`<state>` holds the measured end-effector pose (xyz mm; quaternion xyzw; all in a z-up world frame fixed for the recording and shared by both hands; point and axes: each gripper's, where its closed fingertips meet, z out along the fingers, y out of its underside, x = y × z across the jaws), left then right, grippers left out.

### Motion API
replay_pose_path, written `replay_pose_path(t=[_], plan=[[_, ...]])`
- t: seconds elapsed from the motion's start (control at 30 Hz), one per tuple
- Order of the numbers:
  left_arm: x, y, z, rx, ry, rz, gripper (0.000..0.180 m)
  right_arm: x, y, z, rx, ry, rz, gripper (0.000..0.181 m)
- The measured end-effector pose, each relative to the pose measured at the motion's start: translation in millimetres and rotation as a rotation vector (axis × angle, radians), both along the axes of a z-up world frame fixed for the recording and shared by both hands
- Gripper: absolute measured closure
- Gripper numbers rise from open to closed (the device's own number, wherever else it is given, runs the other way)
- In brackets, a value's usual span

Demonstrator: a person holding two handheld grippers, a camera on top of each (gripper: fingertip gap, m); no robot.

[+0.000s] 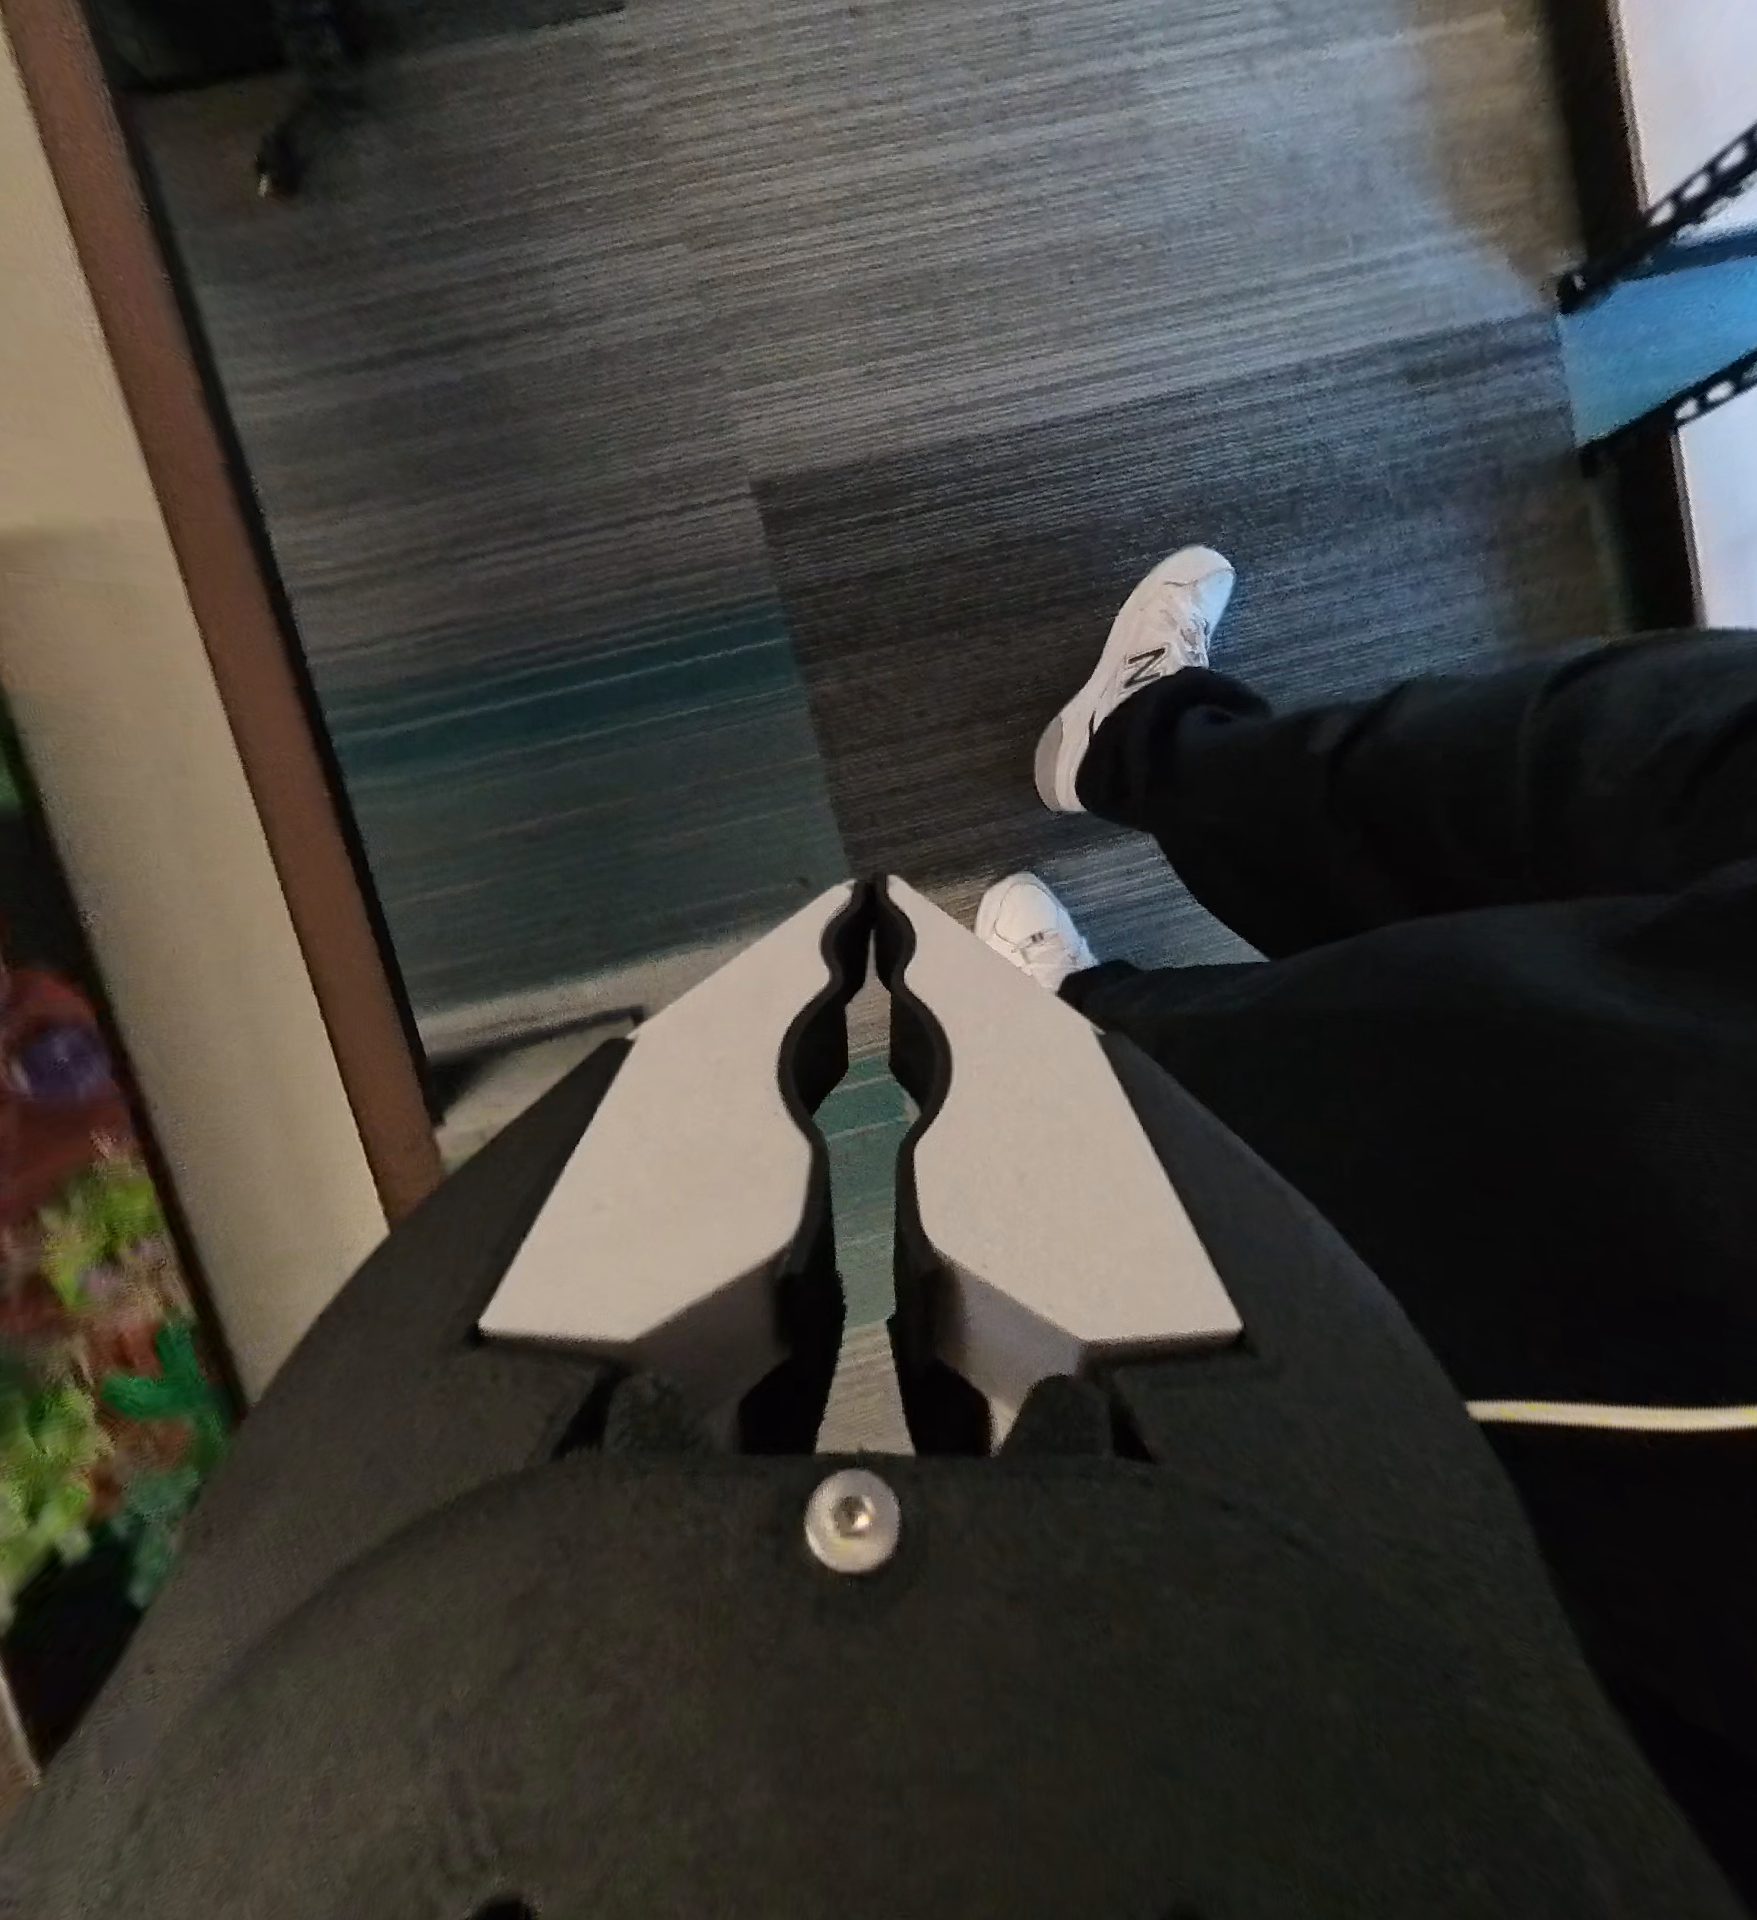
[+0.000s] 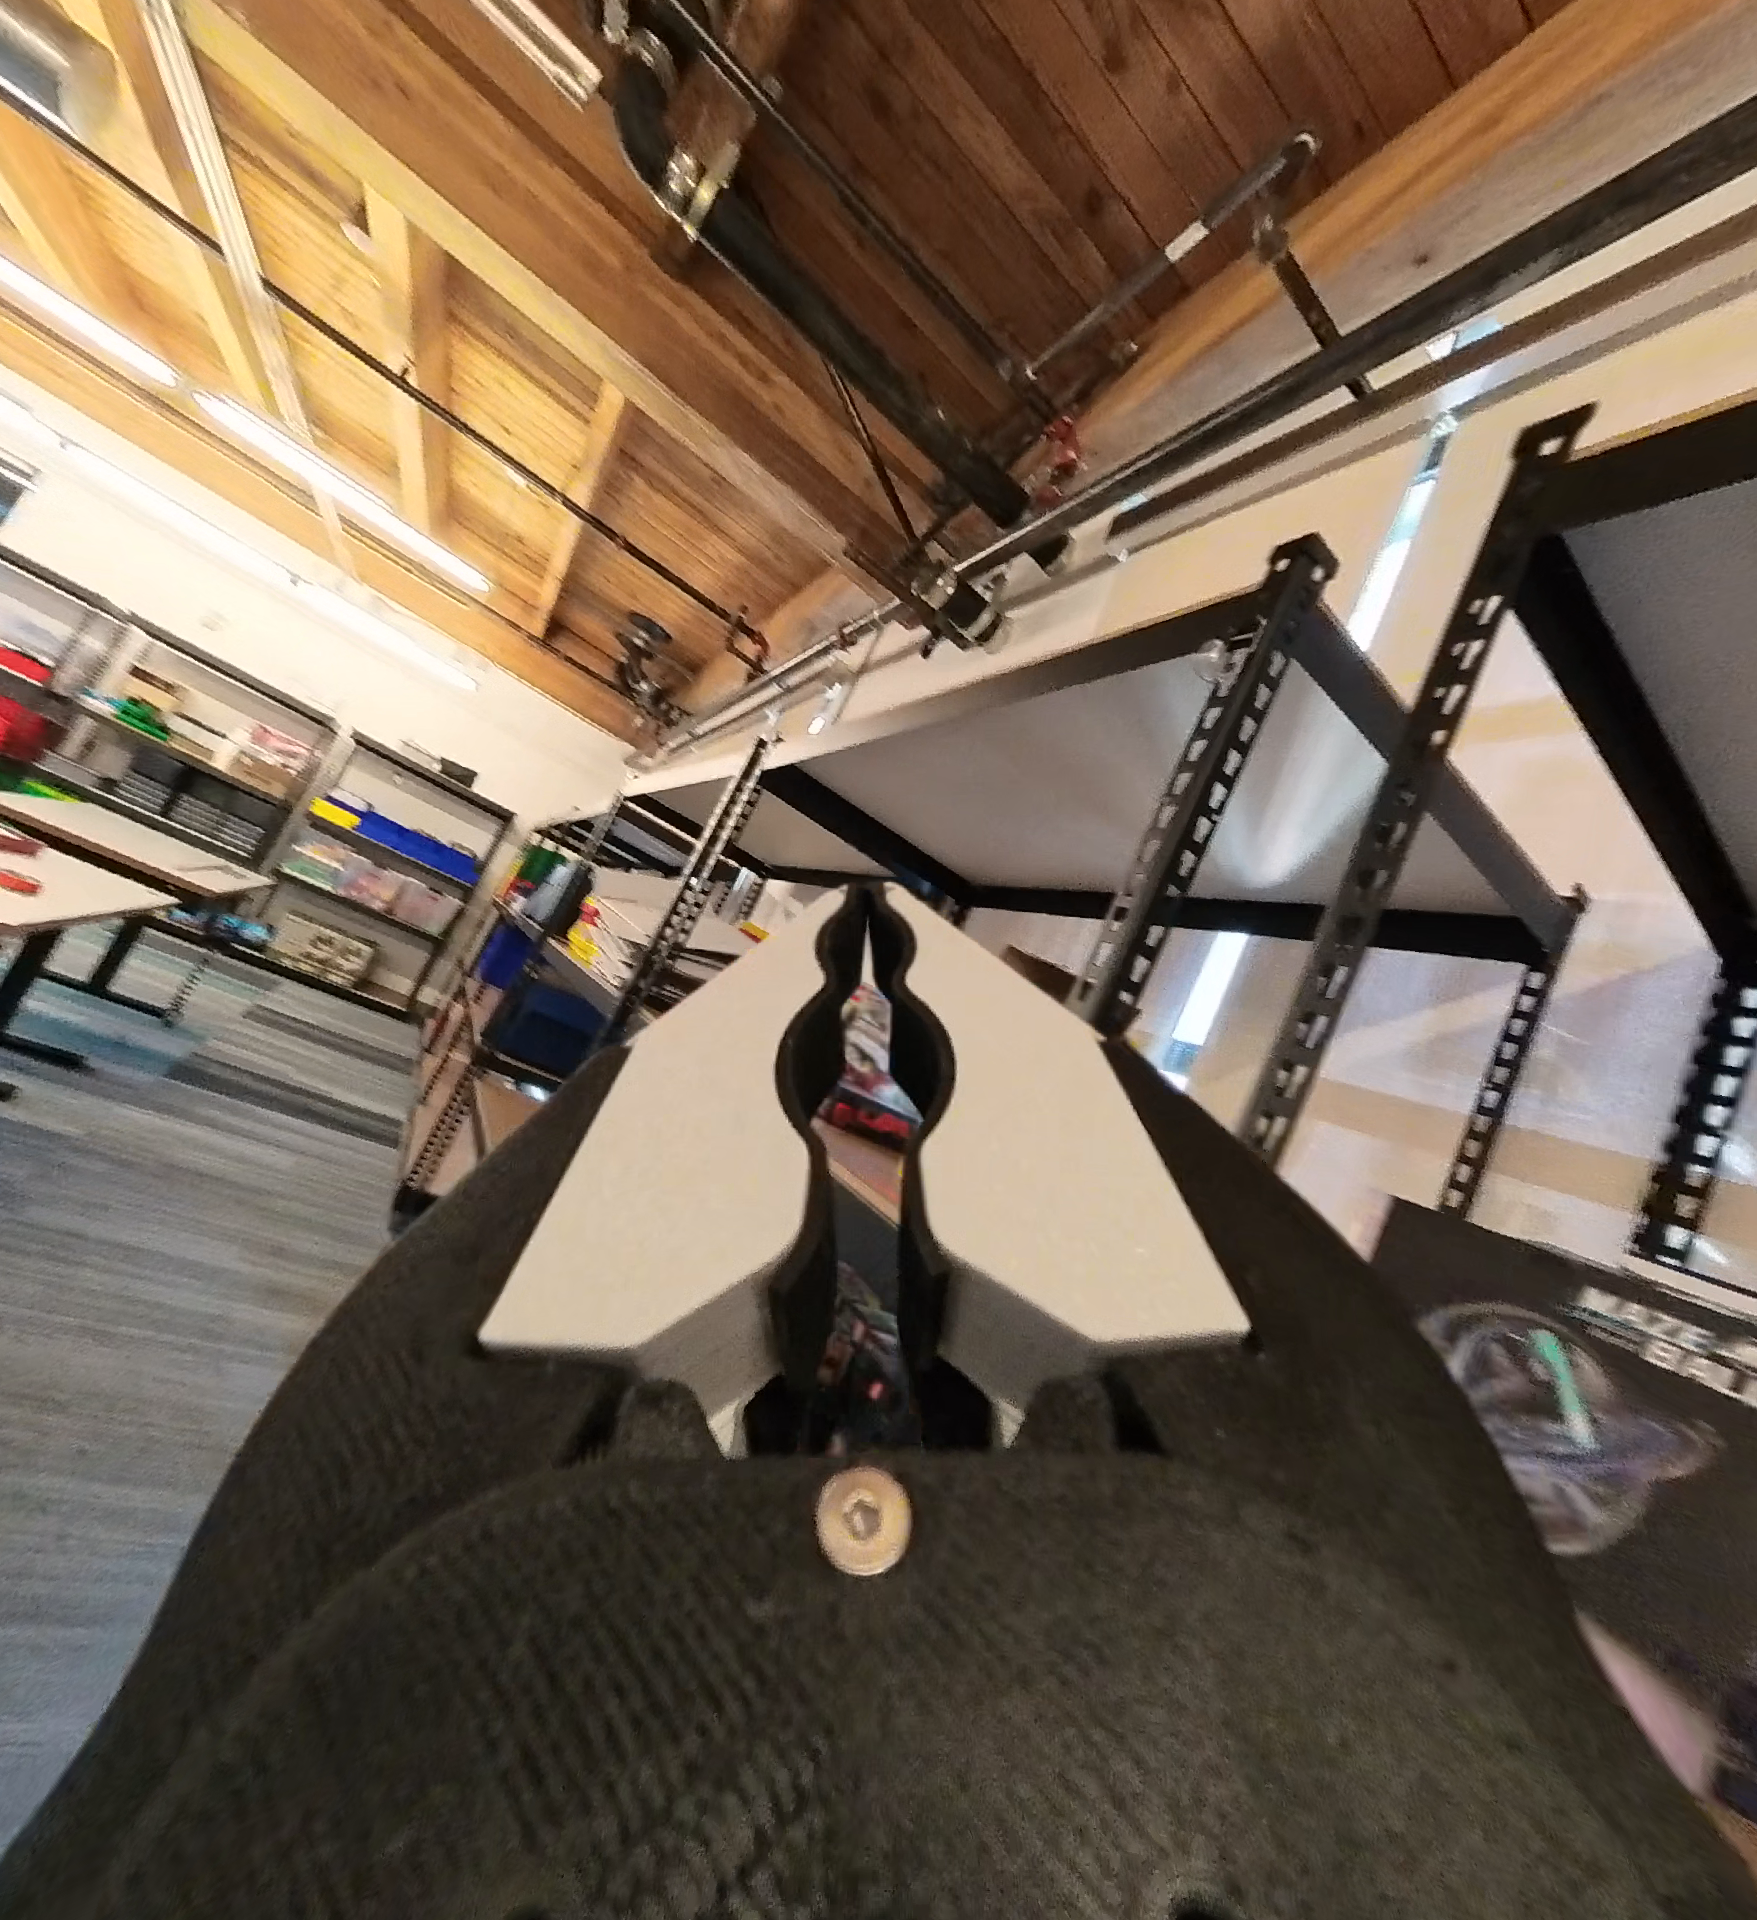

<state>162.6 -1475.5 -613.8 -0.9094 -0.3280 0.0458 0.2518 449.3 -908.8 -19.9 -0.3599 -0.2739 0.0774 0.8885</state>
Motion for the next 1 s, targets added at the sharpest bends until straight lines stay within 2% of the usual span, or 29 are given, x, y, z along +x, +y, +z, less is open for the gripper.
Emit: replay_pose_path(t=[0.17, 0.3, 0.43, 0.6, 0.8, 1.0], plan=[[37.5, -33.7, -12.0, -0.037, -0.03, 0.051, 0.18, -28.7, -5.5, -7.7, -0.032, -0.011, 0.097, 0.181], [66.6, -57.8, -30.8, -0.133, -0.083, 0.001, 0.18, -34.7, -7.7, -12.5, -0.015, -0.125, 0.079, 0.181], [79.1, -69.8, -40.7, -0.221, -0.124, -0.082, 0.18, -18.8, -3.1, -26.4, -0.098, -0.179, 0.106, 0.181], [55.2, -36.5, -32.6, -0.265, -0.062, -0.286, 0.18, 26.8, -0.5, -61.6, -0.17, -0.245, 0.065, 0.181], [-8.2, 52.9, -10.9, -0.301, 0.039, -0.398, 0.18, 80.9, 24.9, -121.3, -0.301, -0.343, 0.002, 0.181], [-62.9, 192.0, 28.0, -0.21, 0.157, -0.351, 0.18, 84.0, 74.5, -128.3, -0.307, -0.25, 0.086, 0.181]])
